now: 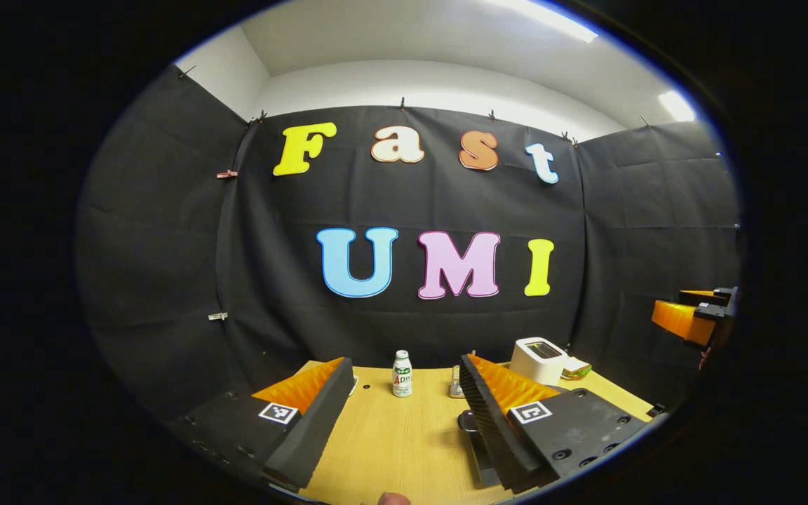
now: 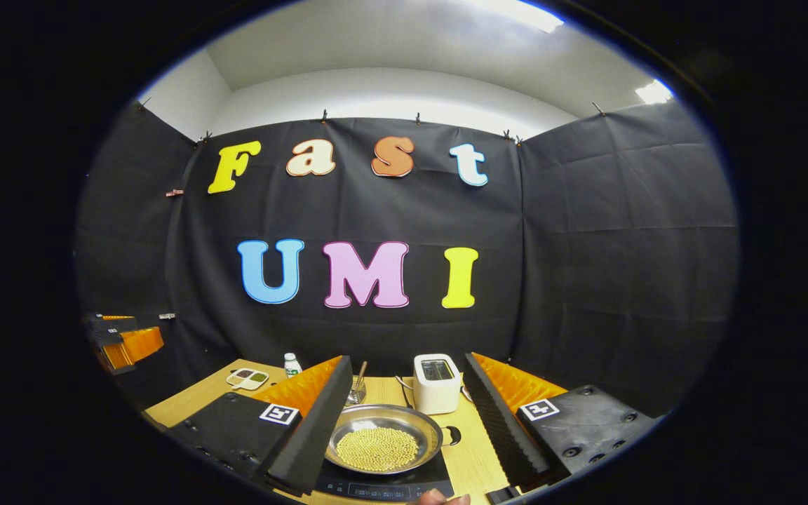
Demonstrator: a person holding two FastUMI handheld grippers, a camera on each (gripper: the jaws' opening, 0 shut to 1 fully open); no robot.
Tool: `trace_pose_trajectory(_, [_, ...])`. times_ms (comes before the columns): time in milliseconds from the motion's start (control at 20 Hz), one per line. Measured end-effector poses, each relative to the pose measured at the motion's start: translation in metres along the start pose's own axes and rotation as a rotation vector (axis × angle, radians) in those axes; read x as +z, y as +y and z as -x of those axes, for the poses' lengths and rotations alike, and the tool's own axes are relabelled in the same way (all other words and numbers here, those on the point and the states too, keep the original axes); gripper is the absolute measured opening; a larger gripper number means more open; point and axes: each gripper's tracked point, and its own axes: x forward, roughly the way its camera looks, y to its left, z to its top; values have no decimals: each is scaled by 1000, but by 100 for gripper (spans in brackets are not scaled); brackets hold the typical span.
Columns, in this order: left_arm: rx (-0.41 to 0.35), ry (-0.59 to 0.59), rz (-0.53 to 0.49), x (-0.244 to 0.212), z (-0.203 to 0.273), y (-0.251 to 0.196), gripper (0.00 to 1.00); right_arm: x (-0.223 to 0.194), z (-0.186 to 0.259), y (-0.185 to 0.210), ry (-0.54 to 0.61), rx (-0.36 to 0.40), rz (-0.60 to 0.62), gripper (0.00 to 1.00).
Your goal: First push the handle of the pot to place it horizontally, then grasp the pot with both hands and set it on the induction cooktop.
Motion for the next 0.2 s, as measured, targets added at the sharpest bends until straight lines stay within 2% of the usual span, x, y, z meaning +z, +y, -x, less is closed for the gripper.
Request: trace_pose_trajectory(200, [-1, 3, -8, -1, 1, -6, 94, 1, -1, 0, -9, 12, 12, 98])
